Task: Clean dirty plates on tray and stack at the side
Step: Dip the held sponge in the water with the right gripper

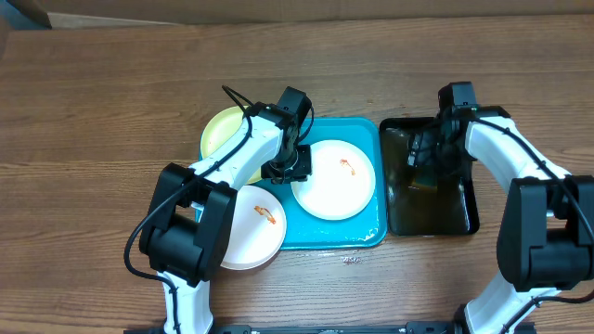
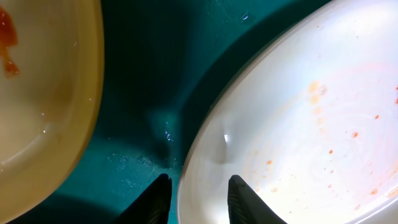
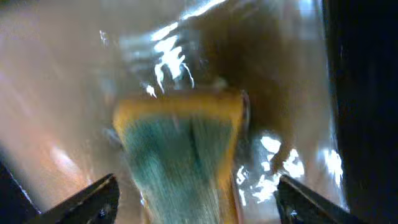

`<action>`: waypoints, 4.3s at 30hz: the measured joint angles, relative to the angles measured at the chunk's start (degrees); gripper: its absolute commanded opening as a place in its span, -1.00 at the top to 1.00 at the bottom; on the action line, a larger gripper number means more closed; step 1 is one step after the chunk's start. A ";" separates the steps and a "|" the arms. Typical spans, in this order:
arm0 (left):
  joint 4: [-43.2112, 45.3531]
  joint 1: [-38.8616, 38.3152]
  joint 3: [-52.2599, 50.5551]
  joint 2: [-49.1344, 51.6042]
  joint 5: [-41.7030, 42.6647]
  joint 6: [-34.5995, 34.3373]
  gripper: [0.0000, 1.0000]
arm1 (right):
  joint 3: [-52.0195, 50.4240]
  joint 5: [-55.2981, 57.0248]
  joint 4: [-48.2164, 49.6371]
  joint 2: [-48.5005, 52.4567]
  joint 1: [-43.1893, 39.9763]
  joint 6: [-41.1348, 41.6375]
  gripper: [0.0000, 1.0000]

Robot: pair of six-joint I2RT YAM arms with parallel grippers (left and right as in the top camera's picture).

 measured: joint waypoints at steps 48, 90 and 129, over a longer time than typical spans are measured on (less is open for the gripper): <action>-0.07 0.00 0.00 0.00 0.02 0.00 0.25 | 0.46 -2.56 -0.31 0.07 1.86 -0.15 0.00; 0.24 -0.02 0.00 0.00 0.02 0.00 0.27 | -2.49 -0.09 1.05 0.07 1.92 -0.13 0.93; 1.70 -0.02 0.04 0.00 -0.26 0.44 0.92 | 11.17 4.04 -13.11 0.28 3.50 0.09 0.92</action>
